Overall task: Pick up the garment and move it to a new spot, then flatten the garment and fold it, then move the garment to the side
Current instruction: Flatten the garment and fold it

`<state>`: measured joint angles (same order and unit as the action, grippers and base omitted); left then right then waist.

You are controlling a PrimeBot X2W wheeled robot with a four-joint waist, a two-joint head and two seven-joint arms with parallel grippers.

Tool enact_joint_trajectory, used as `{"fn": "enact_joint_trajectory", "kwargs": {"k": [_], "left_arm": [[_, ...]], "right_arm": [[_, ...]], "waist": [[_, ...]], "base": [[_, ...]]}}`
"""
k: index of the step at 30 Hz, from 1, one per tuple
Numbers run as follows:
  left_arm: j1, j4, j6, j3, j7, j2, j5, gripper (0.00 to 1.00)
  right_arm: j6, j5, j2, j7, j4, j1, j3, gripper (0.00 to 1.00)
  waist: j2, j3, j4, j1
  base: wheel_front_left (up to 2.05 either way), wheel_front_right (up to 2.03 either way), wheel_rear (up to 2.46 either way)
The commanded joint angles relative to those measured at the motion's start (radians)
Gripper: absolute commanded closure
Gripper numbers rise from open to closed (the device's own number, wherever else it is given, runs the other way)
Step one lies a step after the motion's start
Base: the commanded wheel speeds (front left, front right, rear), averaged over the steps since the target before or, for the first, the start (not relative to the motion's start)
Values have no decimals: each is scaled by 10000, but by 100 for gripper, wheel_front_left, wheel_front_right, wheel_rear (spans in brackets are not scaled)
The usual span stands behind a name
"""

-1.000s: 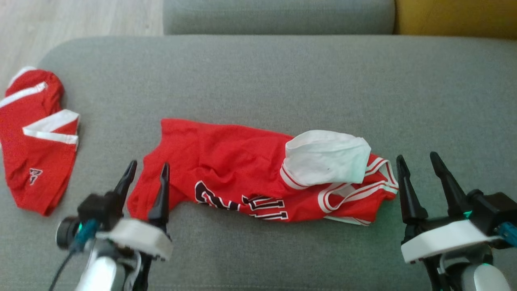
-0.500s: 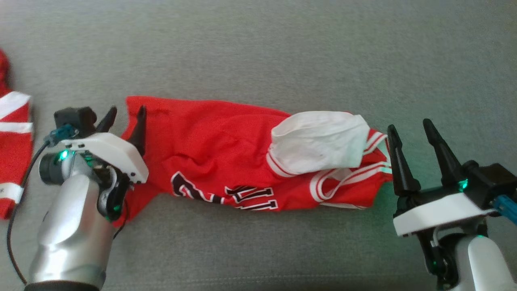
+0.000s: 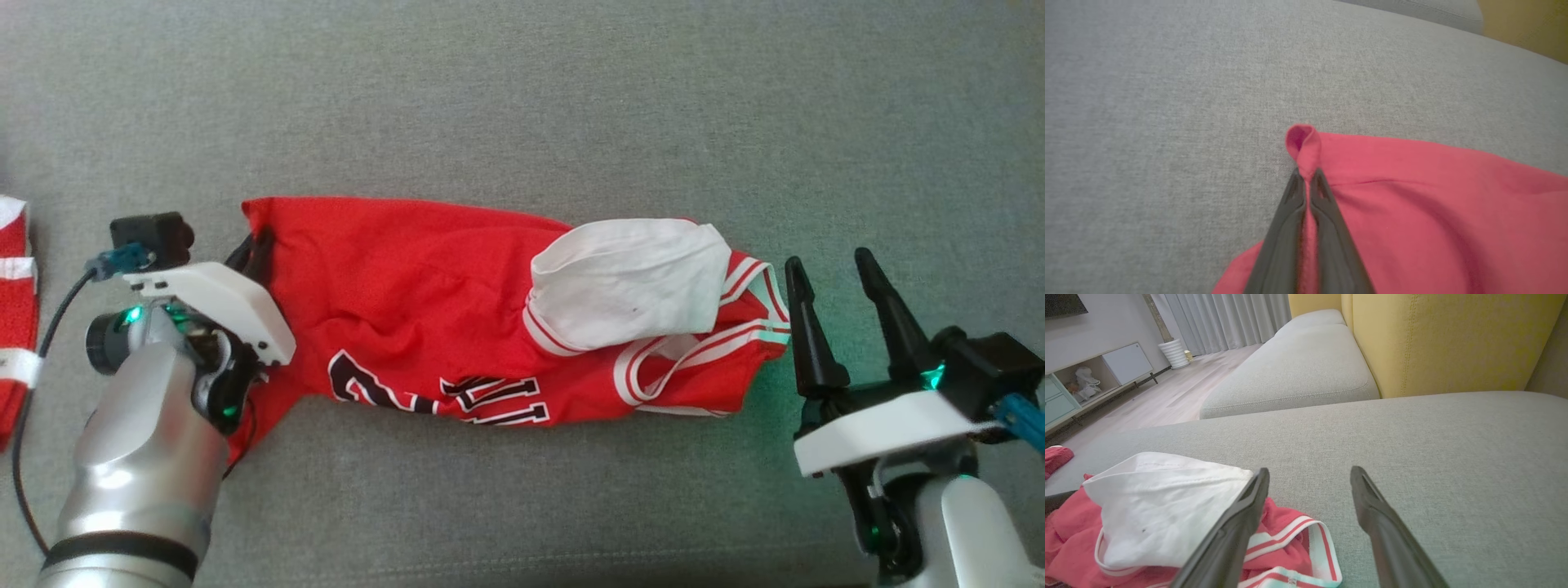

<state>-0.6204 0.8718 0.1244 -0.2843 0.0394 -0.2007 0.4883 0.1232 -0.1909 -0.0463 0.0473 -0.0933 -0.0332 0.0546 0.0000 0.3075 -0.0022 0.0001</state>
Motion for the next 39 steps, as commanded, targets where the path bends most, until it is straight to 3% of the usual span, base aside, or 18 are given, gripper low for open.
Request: {"fn": "enact_joint_trajectory", "kwargs": {"k": [1,8,16,17,18,19,28,39], "left_arm": [[-302,-84,48,108,190,-359,-2,100],[-522,121,59,-384,738,-149,36,100],[-638,196,61,-892,1189,18,210,100],[-638,185,61,-943,1279,13,245,100],[-638,168,62,-982,1378,-4,279,100],[-634,160,62,-1003,1486,-39,293,100],[-685,-988,-165,-649,2183,-492,131,100],[-410,-6268,-927,244,2164,-970,-732,100]], "right_arm": [[75,-104,-39,46,-256,-445,303,0],[75,-428,-365,1299,397,-1147,1216,0],[75,-838,-601,2288,879,-1470,1513,0],[75,-937,-628,2314,832,-1489,1556,14],[75,-966,-685,2312,768,-1502,1585,73],[75,-991,-729,2313,715,-1497,1589,100],[75,-983,-1101,1729,-158,-1893,1417,100],[75,-996,-1916,1429,-1545,-3772,621,100]], "waist": [[0,-62,81,-1],[0,-153,523,-1],[0,-183,889,-1],[0,-192,913,-1],[0,-206,929,-1],[0,-230,937,-1],[0,-607,870,-1],[0,-1794,867,-1]], "base": [[0,0,0],[0,0,0],[0,0,0],[0,0,0],[0,0,0],[0,0,0],[0,0,0],[0,0,0]]}}
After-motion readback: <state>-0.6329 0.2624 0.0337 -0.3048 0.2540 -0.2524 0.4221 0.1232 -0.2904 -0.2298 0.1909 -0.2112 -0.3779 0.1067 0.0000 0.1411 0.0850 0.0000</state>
